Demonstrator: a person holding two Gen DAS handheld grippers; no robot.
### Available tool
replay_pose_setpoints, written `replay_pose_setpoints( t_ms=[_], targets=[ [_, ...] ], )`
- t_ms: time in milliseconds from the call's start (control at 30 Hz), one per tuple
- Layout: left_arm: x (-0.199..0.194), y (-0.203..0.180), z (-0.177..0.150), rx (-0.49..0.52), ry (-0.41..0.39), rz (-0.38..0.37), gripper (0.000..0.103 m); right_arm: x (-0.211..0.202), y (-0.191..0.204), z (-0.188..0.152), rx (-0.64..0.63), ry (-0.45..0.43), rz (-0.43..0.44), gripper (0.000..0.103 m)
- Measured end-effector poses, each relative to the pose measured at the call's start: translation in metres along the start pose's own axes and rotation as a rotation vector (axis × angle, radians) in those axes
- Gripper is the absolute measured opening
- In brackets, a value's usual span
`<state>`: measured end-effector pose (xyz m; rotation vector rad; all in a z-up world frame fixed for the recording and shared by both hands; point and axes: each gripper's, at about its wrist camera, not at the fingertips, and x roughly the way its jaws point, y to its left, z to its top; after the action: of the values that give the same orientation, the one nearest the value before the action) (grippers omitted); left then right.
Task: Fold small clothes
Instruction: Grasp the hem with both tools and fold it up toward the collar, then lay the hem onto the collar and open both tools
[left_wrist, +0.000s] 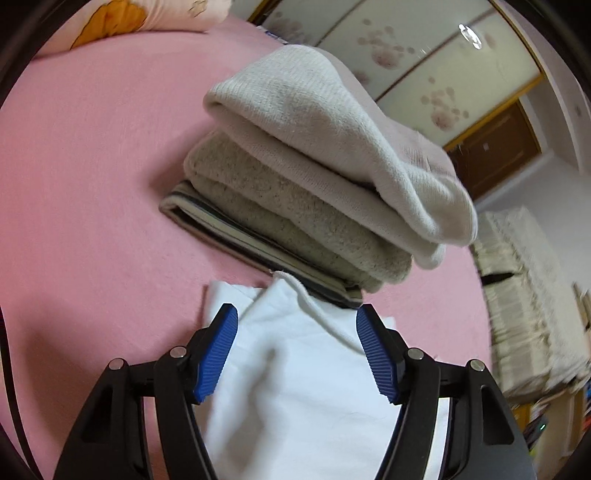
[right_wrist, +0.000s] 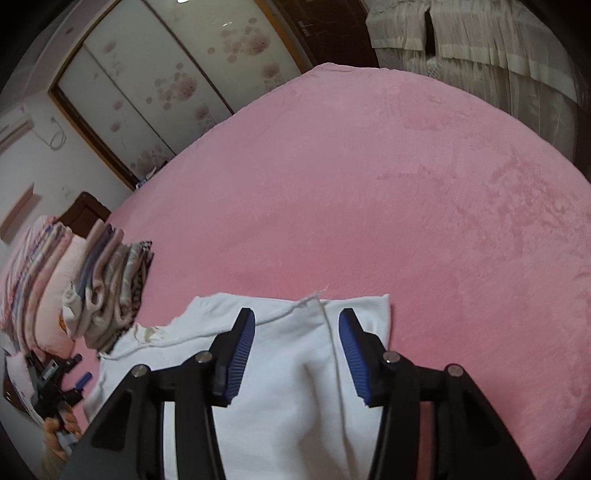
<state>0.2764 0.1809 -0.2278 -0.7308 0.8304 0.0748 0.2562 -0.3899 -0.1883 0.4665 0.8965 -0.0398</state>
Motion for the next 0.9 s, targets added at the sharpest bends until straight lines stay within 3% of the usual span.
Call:
replay_pose_setpoints(
  t_ms=[100,300,400,467,533,667,800,900],
  targets=[
    [0.005,-0.002,-0.005,0.053,0.029,0.030,0.064,0.013,0.003,-0.004,-0.031,0.038,-0.012,0.047],
    [0.020,-0.006,-0.010,0.125,0.045,0.103,0.062,0.039,0.011,-0.010,-0.111,0.071,-0.087,0.034],
    [0.028,-0.006,-0.011,0.134,0.050,0.136,0.061,0.054,0.011,-0.013,-0.132,0.103,-0.126,0.022],
    [0.035,-0.008,-0.013,0.150,0.055,0.163,0.055,0.060,0.011,-0.016,-0.159,0.113,-0.156,0.004],
    [0.041,-0.009,-0.014,0.169,0.068,0.218,0.045,0.057,0.014,-0.019,-0.181,0.090,-0.172,0.003],
    [0.047,-0.010,-0.018,0.193,0.061,0.273,0.042,0.038,0.018,-0.020,-0.186,-0.012,-0.200,0.003],
    [0.054,-0.018,-0.031,0.278,0.027,0.340,0.042,0.052,0.021,-0.026,-0.223,0.011,-0.273,0.003],
    [0.054,-0.017,-0.039,0.300,0.000,0.337,0.042,0.057,0.023,-0.030,-0.242,0.006,-0.302,0.003]
  ],
)
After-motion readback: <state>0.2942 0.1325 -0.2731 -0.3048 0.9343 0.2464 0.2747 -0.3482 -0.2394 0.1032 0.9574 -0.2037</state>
